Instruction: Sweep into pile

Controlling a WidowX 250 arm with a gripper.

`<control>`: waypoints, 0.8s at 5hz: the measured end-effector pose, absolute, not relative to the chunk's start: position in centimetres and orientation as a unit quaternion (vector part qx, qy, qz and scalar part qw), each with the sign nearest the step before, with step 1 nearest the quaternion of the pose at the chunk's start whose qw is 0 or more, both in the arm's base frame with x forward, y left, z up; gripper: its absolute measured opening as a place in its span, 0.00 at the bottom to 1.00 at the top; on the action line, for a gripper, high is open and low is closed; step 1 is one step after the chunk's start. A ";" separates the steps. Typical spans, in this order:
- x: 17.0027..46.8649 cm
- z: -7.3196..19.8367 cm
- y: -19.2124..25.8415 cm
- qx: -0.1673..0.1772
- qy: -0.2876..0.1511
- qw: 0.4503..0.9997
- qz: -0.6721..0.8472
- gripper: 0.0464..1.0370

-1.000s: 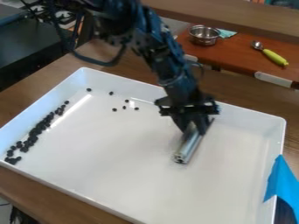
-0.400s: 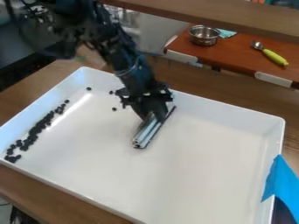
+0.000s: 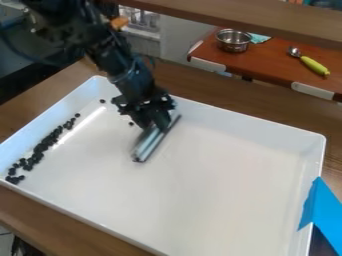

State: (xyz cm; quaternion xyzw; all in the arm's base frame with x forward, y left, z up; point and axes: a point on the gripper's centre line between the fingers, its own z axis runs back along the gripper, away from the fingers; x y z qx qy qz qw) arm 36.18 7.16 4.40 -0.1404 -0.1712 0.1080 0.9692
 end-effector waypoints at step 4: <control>32.1 4.1 14.3 -0.109 -0.197 0.960 0.168 0.33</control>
